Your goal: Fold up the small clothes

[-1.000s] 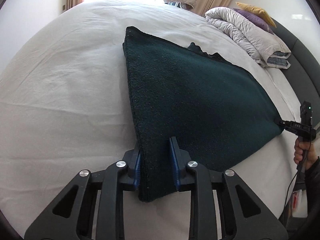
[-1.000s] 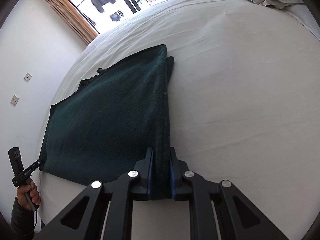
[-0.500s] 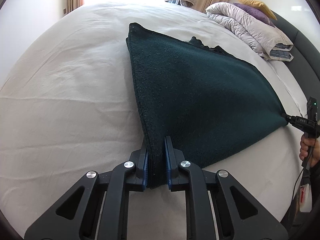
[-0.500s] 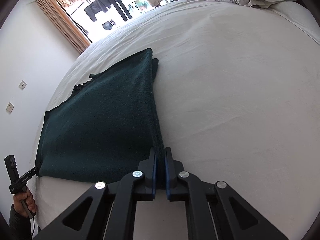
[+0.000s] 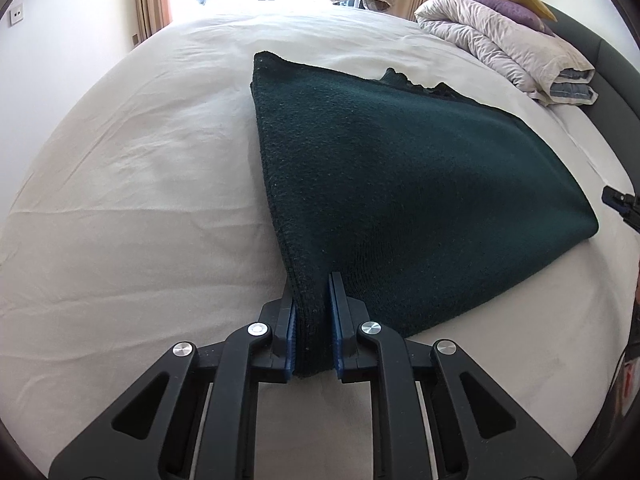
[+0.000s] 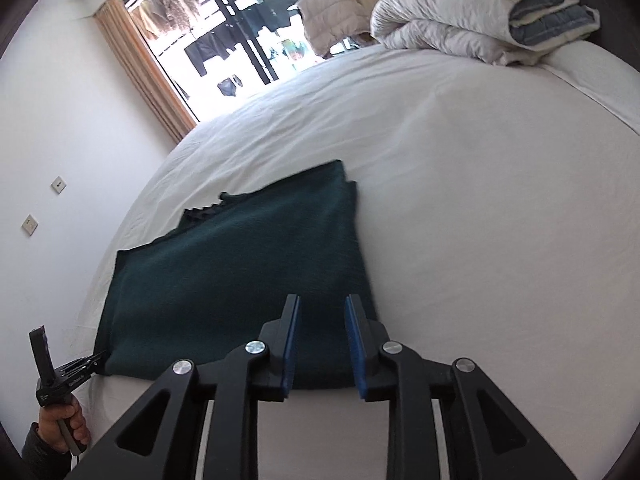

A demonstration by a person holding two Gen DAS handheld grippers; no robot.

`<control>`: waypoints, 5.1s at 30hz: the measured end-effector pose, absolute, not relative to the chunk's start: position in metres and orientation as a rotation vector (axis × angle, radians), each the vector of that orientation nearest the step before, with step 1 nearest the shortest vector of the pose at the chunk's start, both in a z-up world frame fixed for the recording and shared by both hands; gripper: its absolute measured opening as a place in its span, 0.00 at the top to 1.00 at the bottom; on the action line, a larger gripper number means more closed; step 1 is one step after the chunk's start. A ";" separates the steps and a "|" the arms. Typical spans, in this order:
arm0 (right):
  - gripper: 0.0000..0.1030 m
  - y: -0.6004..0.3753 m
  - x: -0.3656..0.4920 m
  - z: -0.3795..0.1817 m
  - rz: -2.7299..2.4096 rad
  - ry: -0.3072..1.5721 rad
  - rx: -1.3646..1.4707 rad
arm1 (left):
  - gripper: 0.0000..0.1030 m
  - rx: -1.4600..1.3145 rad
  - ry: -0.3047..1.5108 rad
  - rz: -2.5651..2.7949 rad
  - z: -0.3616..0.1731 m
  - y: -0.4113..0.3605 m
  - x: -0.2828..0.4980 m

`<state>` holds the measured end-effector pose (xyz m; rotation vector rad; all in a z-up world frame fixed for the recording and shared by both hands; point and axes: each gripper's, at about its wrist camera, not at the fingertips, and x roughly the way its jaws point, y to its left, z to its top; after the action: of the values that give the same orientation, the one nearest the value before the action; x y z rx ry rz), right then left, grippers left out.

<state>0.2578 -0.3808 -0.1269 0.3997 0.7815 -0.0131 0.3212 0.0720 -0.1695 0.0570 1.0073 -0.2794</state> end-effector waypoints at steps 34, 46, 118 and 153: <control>0.74 -0.338 0.373 -0.170 0.278 0.802 0.825 | 0.85 0.107 0.868 -0.366 -0.123 -0.036 0.390; 0.84 -0.382 0.416 -0.209 0.187 0.788 0.916 | 0.85 0.095 0.914 -0.304 -0.178 -0.028 0.435; 0.66 -0.266 0.354 -0.175 0.267 0.872 0.689 | 0.84 -1.068 0.840 -0.230 -0.221 0.137 0.332; 0.42 -0.417 0.346 -0.201 0.434 0.842 1.062 | 0.92 0.037 0.747 -0.531 -0.139 -0.181 0.322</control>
<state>0.3459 -0.4168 -0.2015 1.0616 0.8421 0.4335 0.3223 -0.1811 -0.1394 0.0367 0.7465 -0.5307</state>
